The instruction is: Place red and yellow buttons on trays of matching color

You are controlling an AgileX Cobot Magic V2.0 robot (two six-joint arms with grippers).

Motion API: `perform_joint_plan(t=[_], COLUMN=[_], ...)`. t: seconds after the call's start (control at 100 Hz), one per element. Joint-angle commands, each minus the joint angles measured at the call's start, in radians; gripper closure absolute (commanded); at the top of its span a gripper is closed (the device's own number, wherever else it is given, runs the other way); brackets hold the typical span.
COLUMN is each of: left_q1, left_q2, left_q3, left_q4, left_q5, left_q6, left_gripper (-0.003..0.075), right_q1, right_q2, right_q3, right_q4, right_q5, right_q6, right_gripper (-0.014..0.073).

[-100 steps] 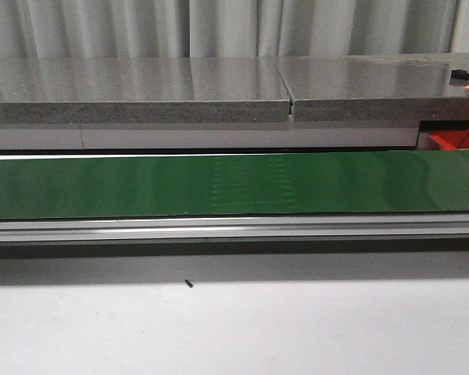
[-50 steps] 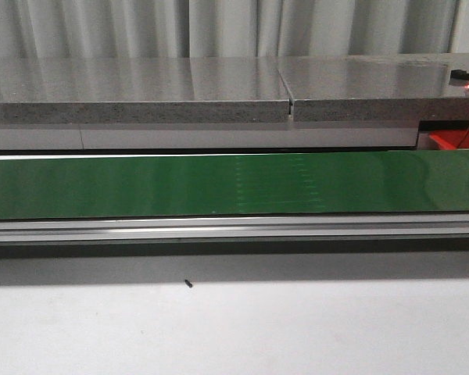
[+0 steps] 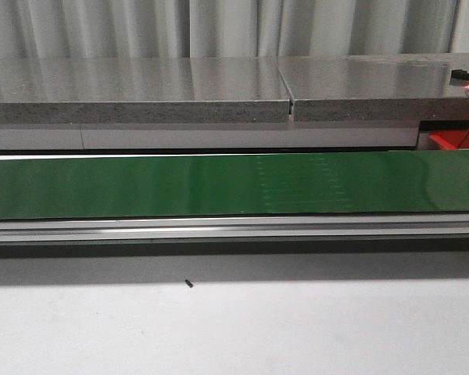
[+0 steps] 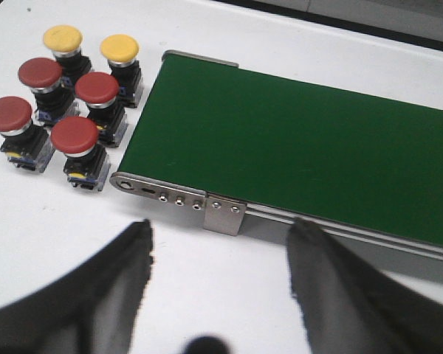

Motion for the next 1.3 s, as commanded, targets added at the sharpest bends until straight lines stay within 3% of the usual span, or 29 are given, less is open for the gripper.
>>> perform_joint_plan(t=[0.0,0.56,0.91,1.29], left_q1=[0.038,0.399,0.409,0.394], left_q2=[0.059,0.482,0.788,0.982], left_q3=[-0.064,-0.335,-0.498,-0.586], left_q4=[-0.032,-0.087,-0.106,-0.199], left_q5=[-0.077,0.172,0.262,0.244], left_q6=[0.0,0.0,0.0,0.032], left_gripper=[0.0127,0.0127,0.0135,0.0135], right_q1=[-0.006,-0.006,-0.006,-0.006], right_q2=[0.006,0.006,0.006,0.006], right_q3=[-0.024,-0.024,-0.024,-0.024], right_q4=[-0.012,-0.012,-0.012,-0.012], right_q5=[-0.067,-0.067,-0.067,-0.067], right_q6=[-0.004,-0.004,-0.004,-0.004], right_gripper=[0.0685,0.0685,0.0685,0.0685])
